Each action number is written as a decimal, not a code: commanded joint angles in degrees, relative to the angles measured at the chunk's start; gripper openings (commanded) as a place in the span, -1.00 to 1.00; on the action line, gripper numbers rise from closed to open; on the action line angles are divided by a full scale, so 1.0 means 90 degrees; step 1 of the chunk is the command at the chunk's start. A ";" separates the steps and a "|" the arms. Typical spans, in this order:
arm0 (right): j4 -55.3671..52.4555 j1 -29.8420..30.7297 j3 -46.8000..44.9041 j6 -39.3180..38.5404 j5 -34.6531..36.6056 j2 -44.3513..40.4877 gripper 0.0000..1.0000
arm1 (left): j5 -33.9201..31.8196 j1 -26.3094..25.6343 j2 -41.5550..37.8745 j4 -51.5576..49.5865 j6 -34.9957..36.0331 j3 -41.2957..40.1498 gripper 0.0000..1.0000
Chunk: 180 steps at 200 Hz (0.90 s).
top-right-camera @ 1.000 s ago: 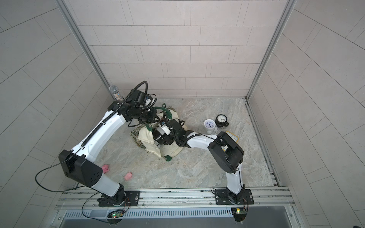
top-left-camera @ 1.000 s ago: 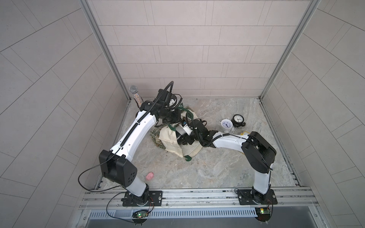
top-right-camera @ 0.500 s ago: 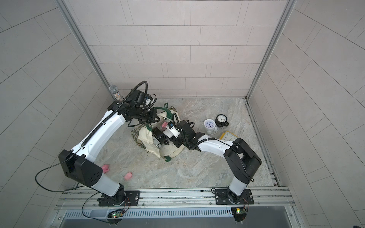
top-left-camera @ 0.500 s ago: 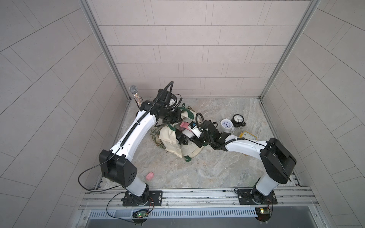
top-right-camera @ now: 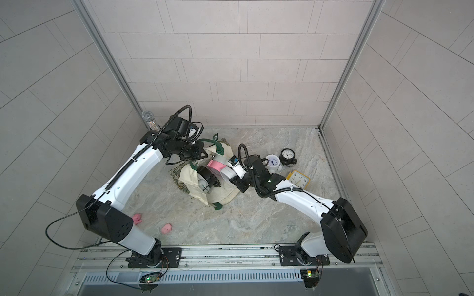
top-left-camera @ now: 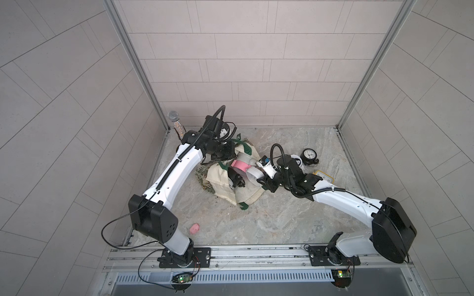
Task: Take the alarm clock out of the canvas bag
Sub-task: Pick up the alarm from the canvas bag, then place the alarm at the center of the board.
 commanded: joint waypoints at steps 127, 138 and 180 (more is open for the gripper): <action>-0.1817 -0.3050 0.0048 0.2376 -0.2306 -0.2593 -0.68 | 0.0207 0.0466 -0.0181 -0.0173 0.0151 0.0529 -1.00; -0.1816 -0.3290 -0.0042 0.2560 -0.2351 -0.2550 -0.68 | 0.0224 0.0482 -0.0186 -0.0182 0.0180 0.0534 -1.00; -0.1578 -0.3899 -0.0643 0.3384 -0.2572 -0.2198 -0.67 | 0.0273 0.0491 -0.0158 -0.0180 0.0199 0.0533 -1.00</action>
